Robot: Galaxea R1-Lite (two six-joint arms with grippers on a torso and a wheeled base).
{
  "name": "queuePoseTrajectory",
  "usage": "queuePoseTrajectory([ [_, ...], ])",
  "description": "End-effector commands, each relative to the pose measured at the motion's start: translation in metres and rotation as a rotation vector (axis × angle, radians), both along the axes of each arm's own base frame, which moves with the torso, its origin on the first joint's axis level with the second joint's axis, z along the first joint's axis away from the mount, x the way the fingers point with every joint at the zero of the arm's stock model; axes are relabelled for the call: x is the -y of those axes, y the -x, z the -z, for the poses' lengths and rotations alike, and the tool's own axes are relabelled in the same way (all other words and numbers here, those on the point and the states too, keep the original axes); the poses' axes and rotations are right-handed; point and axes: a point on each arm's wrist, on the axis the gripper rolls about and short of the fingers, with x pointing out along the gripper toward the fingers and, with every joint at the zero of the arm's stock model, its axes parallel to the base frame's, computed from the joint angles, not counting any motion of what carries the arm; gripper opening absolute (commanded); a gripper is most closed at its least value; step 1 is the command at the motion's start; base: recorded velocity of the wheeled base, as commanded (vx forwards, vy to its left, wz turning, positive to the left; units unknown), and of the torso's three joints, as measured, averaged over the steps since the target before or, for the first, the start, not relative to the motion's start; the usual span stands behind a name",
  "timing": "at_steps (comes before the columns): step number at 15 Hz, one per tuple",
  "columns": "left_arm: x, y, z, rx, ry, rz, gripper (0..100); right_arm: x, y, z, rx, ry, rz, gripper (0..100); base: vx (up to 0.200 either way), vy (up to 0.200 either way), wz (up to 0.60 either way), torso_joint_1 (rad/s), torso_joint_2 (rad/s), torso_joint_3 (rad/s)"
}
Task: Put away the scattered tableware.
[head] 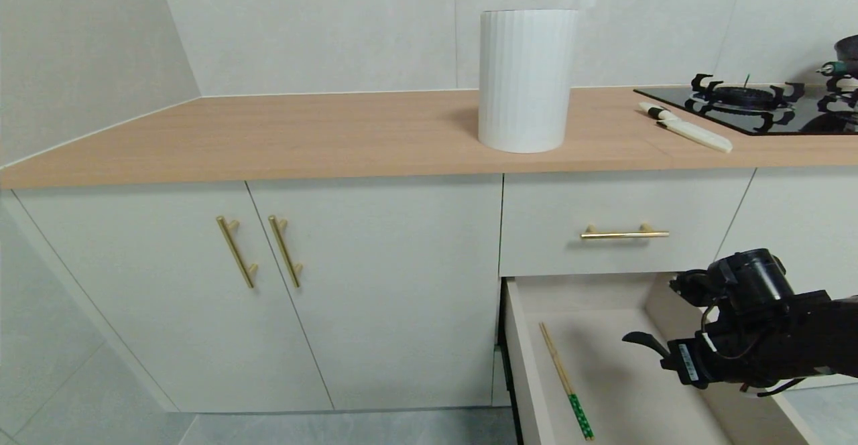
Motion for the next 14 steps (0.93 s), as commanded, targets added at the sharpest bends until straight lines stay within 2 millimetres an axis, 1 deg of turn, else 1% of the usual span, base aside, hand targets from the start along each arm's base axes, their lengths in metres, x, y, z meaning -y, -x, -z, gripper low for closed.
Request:
queuePoseTrajectory([
  [1, 0.000, 0.000, 0.000, 0.000, 0.002, 0.001, 100, -0.001, -0.001, 0.004, -0.015, 0.010, 0.001, 0, 0.000, 0.000, 0.00, 0.000, 0.00, 0.000],
  [5, 0.000, 0.000, 0.000, 0.000, 0.000, -0.001, 100, -0.002, -0.002, 0.009, -0.031, 0.015, 0.001, 0, 0.000, 0.000, 0.00, 0.000, 0.00, 0.000],
  [8, 0.000, 0.000, 0.000, 0.000, 0.000, 0.001, 100, -0.007, -0.003, 0.016, -0.055, 0.020, -0.017, 0, 0.000, 0.000, 0.00, 0.000, 0.00, 0.000],
  [11, 0.000, 0.000, 0.000, 0.000, 0.000, 0.001, 100, -0.008, -0.003, 0.020, -0.069, 0.023, -0.023, 0, 0.000, 0.000, 0.00, -0.022, 0.16, 0.106],
  [14, 0.000, 0.000, 0.000, 0.000, 0.000, -0.001, 100, -0.016, -0.006, 0.026, -0.065, 0.034, -0.043, 0, 0.000, 0.000, 0.00, -0.002, 0.06, 0.026],
])
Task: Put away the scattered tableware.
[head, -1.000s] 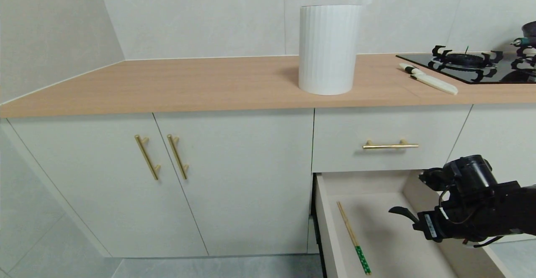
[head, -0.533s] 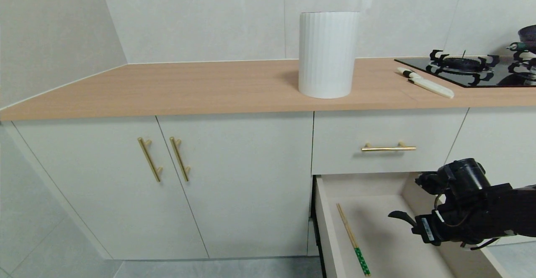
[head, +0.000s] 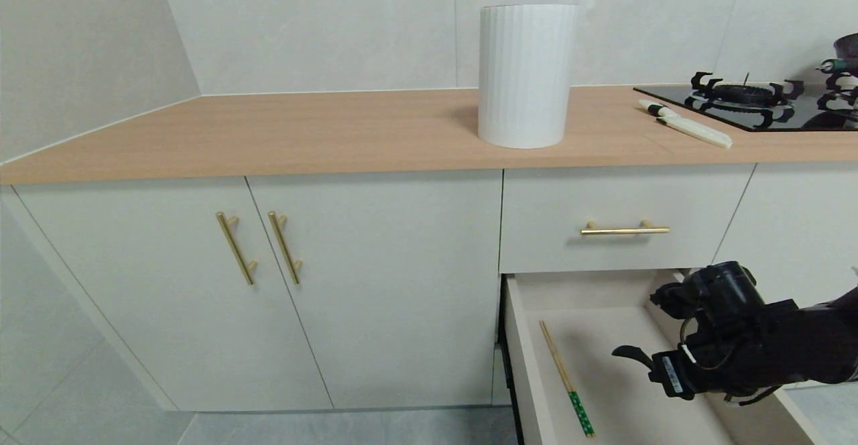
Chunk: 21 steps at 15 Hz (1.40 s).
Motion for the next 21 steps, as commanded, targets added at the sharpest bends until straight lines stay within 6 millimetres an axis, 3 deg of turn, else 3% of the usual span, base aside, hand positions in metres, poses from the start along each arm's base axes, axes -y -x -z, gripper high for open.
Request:
queuePoseTrajectory([
  [1, 0.000, 0.000, 0.000, 0.000, 0.000, 0.000, 100, -0.005, -0.001, 0.008, -0.016, 0.005, -0.014, 0, 0.000, 0.000, 0.00, 0.000, 0.00, 0.000],
  [5, 0.000, 0.000, 0.000, 0.000, 0.000, 0.000, 100, -0.007, -0.006, 0.025, 0.001, 0.002, -0.016, 0, 0.000, 0.000, 0.00, 0.000, 0.00, 0.000],
  [11, 0.000, 0.000, 0.000, 0.000, 0.000, 0.000, 100, -0.016, -0.029, 0.087, 0.061, 0.064, 0.013, 0, 0.000, 0.000, 0.00, 0.000, 0.00, 0.000],
  [21, 0.000, 0.000, 0.000, 0.000, 0.000, 0.000, 100, -0.017, -0.033, 0.114, 0.080, 0.138, 0.046, 0, 0.000, 0.000, 0.00, 0.000, 0.00, 0.000],
])
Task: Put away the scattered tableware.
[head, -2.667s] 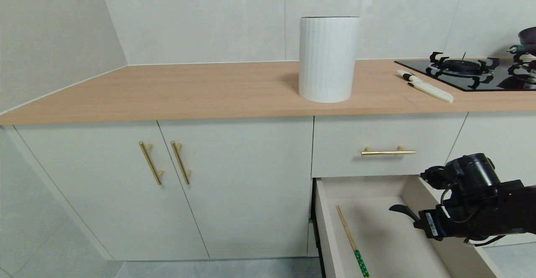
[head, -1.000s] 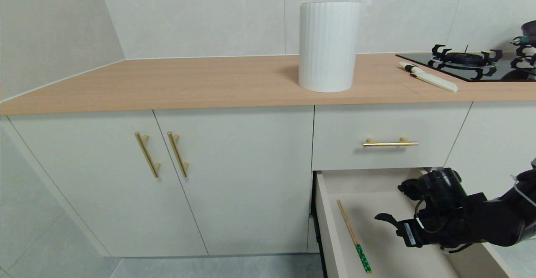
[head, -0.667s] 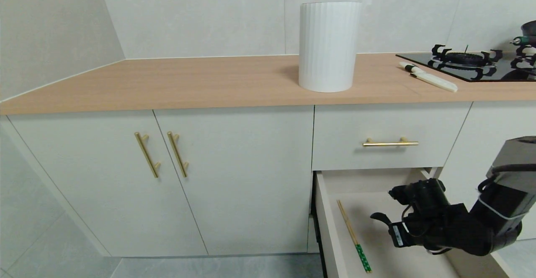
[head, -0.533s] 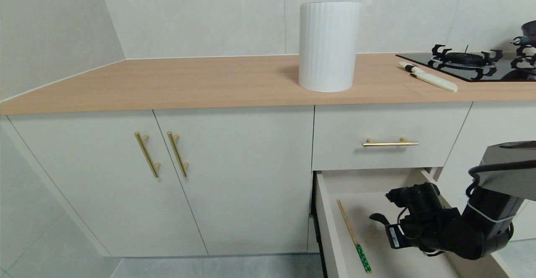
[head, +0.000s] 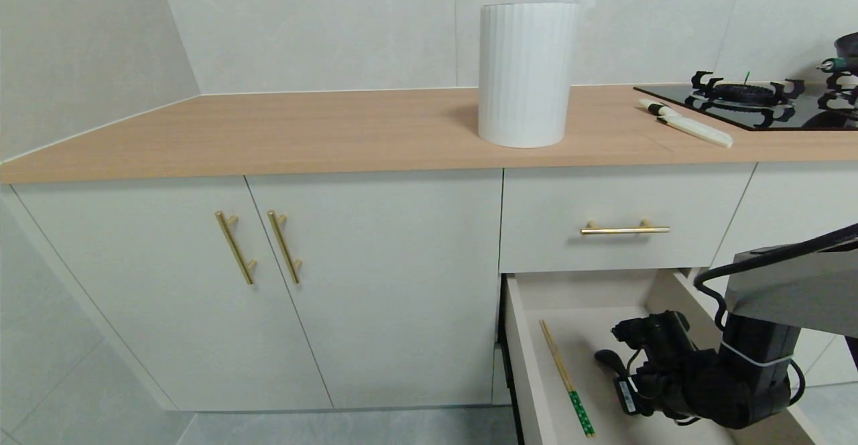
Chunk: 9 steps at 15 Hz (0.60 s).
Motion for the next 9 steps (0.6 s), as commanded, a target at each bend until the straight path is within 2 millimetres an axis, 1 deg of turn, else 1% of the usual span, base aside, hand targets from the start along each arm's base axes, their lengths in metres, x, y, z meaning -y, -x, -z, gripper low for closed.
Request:
queuePoseTrajectory([
  [1, 0.0000, 0.0000, 0.0000, 0.000, 0.000, 0.000, 100, 0.0001, 0.0011, 0.0044, -0.014, 0.003, -0.001, 0, 0.000, 0.000, 0.00, 0.000, 0.00, 0.000],
  [4, 0.0000, 0.0000, 0.0000, 0.000, 0.000, -0.002, 100, 0.0000, 0.0008, 0.0030, -0.009, 0.001, 0.001, 0, 0.000, 0.000, 0.00, 0.000, 0.00, 0.000],
  [5, 0.0000, 0.0000, 0.0000, 0.000, 0.000, 0.000, 100, 0.0000, 0.0006, 0.0024, -0.006, 0.001, 0.001, 100, 0.000, 0.000, 0.00, 0.000, 0.00, 0.000],
  [9, 0.0000, 0.0000, 0.0000, 0.000, 0.000, 0.000, 100, 0.0000, 0.0007, -0.0011, 0.002, -0.005, 0.002, 100, 0.000, 0.000, 0.00, 0.000, 0.00, 0.000],
])
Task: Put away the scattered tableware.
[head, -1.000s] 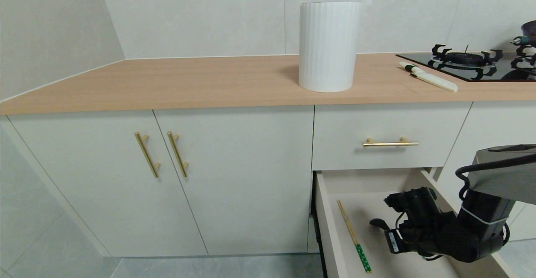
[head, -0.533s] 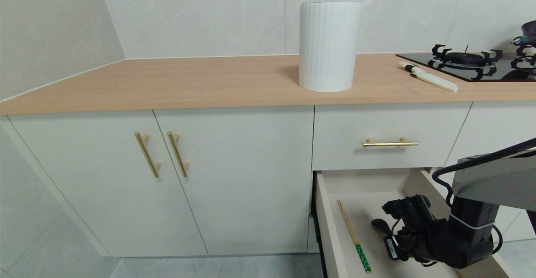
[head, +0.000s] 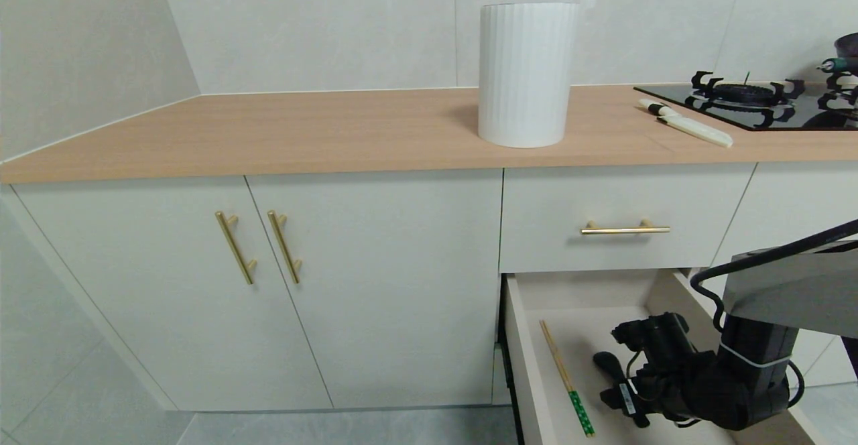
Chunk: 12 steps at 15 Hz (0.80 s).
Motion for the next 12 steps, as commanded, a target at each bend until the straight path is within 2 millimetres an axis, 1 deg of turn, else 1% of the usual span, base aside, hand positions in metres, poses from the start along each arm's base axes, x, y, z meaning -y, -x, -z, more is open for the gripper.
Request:
queuePoseTrajectory([
  [1, 0.000, 0.000, 0.000, -0.001, 0.000, 0.000, 100, 0.000, 0.001, -0.007, 0.015, -0.005, -0.001, 100, 0.000, 0.000, 0.00, 0.000, 0.00, 0.000],
  [2, 0.000, 0.000, 0.000, -0.001, 0.000, 0.000, 100, 0.000, 0.002, -0.009, 0.018, -0.005, -0.001, 100, 0.000, 0.000, 0.00, 0.000, 0.00, 0.000],
  [3, 0.000, 0.000, 0.000, -0.001, 0.000, 0.000, 100, 0.002, 0.008, -0.028, 0.056, -0.017, -0.002, 100, 0.000, 0.000, 0.00, 0.000, 0.00, 0.000],
  [5, 0.000, 0.000, 0.000, -0.001, 0.000, 0.000, 100, 0.004, 0.021, -0.072, 0.163, -0.049, -0.011, 100, 0.000, 0.000, 0.00, 0.000, 0.00, 0.000],
  [6, 0.000, 0.000, 0.000, -0.001, 0.000, -0.002, 100, 0.004, 0.021, -0.075, 0.172, -0.050, -0.013, 100, 0.000, 0.000, 0.00, 0.000, 0.00, 0.000],
  [7, 0.000, 0.000, 0.000, -0.001, 0.000, 0.000, 100, 0.007, 0.032, -0.104, 0.240, -0.064, -0.010, 100, 0.000, 0.000, 0.00, 0.000, 0.00, 0.000],
  [8, 0.000, 0.000, 0.000, -0.001, 0.000, 0.000, 100, 0.008, 0.038, -0.113, 0.255, -0.068, -0.010, 100, 0.000, 0.000, 0.00, 0.000, 0.00, 0.000],
  [9, 0.000, 0.000, 0.000, -0.001, 0.000, 0.000, 100, 0.012, 0.054, -0.133, 0.284, -0.075, -0.011, 100, 0.000, 0.000, 0.00, 0.000, 0.00, 0.000],
  [12, 0.000, 0.000, 0.000, -0.001, 0.000, 0.000, 100, 0.020, 0.082, -0.172, 0.320, -0.084, -0.010, 100, 0.000, 0.000, 0.00, 0.000, 0.00, 0.000],
])
